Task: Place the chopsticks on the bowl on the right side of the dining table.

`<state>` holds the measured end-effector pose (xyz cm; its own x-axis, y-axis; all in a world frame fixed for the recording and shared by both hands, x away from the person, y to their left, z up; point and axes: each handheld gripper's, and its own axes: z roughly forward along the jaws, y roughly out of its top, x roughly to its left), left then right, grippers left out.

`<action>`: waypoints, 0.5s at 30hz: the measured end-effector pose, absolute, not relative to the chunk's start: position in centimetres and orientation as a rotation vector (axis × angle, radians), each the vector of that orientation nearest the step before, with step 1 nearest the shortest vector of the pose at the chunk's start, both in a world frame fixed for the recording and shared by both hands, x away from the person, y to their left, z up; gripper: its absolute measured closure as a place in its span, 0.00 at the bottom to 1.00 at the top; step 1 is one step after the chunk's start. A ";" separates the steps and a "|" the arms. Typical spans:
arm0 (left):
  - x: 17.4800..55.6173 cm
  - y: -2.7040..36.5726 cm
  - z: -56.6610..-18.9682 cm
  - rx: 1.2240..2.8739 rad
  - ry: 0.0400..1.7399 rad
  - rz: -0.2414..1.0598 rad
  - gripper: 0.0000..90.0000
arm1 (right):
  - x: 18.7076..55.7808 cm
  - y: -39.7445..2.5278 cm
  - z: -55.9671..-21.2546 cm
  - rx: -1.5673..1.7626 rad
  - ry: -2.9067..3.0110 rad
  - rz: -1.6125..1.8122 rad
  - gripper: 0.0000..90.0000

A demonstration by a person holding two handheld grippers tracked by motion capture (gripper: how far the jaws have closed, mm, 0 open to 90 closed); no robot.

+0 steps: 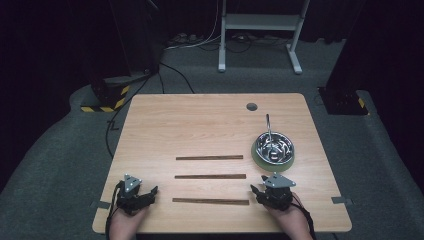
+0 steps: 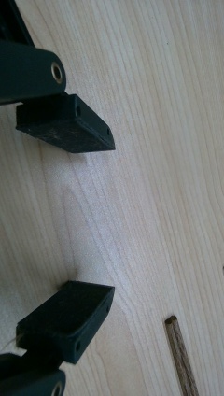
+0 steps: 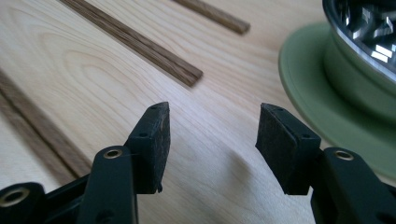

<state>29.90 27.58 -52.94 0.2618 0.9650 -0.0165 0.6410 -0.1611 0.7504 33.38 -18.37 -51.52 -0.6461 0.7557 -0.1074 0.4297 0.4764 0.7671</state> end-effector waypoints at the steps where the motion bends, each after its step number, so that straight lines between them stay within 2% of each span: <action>1: 29.9 27.6 -52.9 1.886 1.454 0.638 0.28 | 33.4 -18.4 -51.5 0.986 2.292 1.012 0.49; 15: 29.9 27.6 -52.9 1.885 1.456 0.636 0.28 | 32.4 -14.9 -49.6 0.881 2.392 1.043 0.52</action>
